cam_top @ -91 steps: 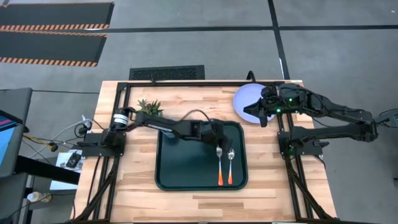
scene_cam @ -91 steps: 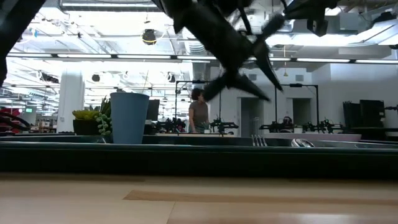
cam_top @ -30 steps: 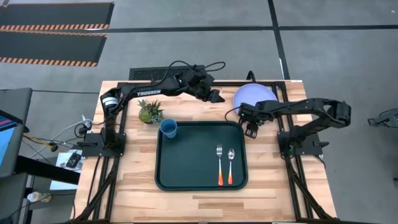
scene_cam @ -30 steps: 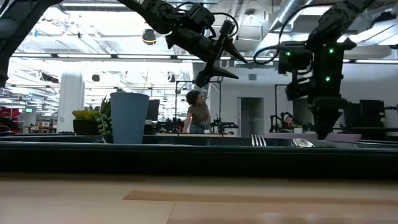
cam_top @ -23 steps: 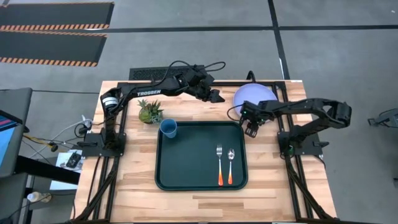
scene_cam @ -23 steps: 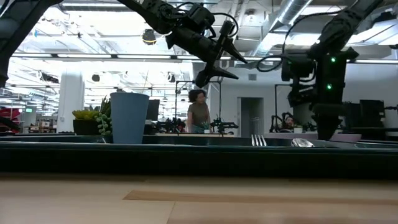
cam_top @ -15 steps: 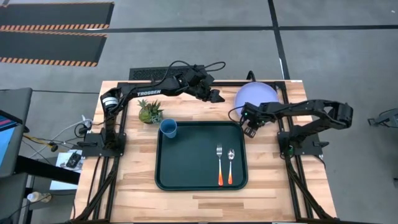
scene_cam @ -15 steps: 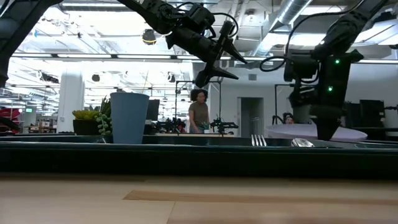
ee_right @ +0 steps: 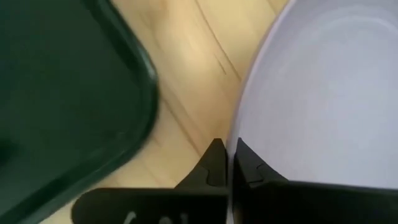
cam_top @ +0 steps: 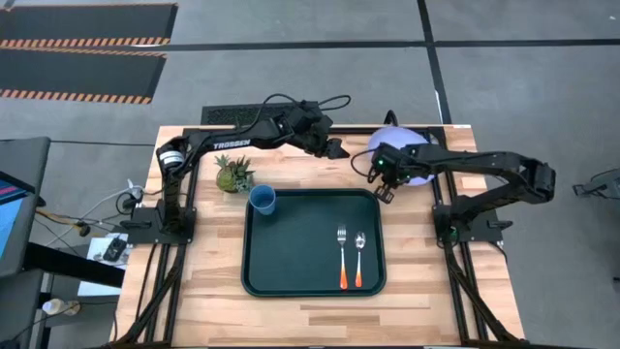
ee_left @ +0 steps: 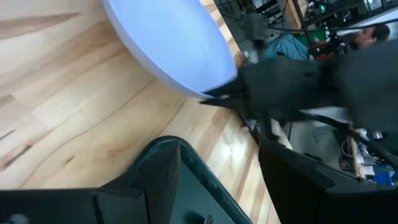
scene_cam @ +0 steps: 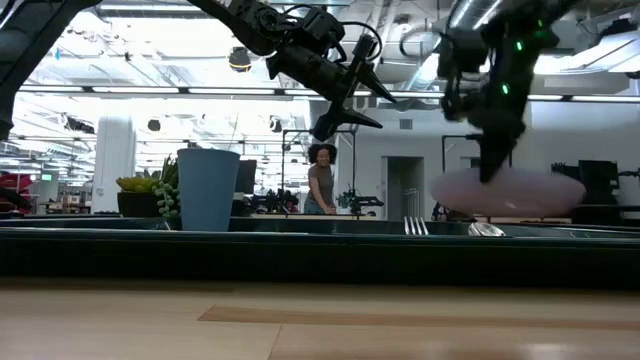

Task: Pick and place plate/cup/fork/spoon on tray
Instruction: Put the purple plate on the black tray to the left of the orange fork

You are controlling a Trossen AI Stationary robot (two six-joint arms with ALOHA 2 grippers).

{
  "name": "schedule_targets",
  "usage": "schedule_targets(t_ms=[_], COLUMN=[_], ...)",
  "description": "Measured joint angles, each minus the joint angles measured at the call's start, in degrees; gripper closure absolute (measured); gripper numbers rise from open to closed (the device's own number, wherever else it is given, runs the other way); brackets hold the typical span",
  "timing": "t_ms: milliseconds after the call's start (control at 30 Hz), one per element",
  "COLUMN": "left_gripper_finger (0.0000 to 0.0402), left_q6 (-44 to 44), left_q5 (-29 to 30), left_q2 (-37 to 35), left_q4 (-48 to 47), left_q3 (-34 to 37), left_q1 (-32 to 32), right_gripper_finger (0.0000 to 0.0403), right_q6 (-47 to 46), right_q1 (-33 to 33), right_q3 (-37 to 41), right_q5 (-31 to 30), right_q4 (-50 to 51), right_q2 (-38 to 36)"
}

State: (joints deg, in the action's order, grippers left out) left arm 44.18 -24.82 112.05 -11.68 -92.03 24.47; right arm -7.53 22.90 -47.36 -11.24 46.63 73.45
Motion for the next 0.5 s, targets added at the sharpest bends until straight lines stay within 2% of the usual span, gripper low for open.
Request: schedule_targets(t_ms=[167, 400, 500], left_gripper_finger=[0.0198, 0.0198, 0.0198], left_q6=[0.95, 2.53, 2.98], left_q5=[0.18, 1.05, 2.04], left_q2=[0.02, 0.02, 0.02], left_q4=[0.17, 0.57, 0.39], left_q3=[0.0, 0.0, 0.0], left_q1=[0.77, 0.77, 0.79], right_gripper_finger=[0.04, 0.04, 0.04], right_q6=[4.57, 10.12, 10.43], right_q1=[-2.99, -9.05, -11.13], right_q3=[-6.78, -11.51, -12.96], right_q5=[-0.16, -0.81, -2.85], right_q4=[4.66, 5.66, 5.72], right_q2=[-0.02, -0.02, -0.04])
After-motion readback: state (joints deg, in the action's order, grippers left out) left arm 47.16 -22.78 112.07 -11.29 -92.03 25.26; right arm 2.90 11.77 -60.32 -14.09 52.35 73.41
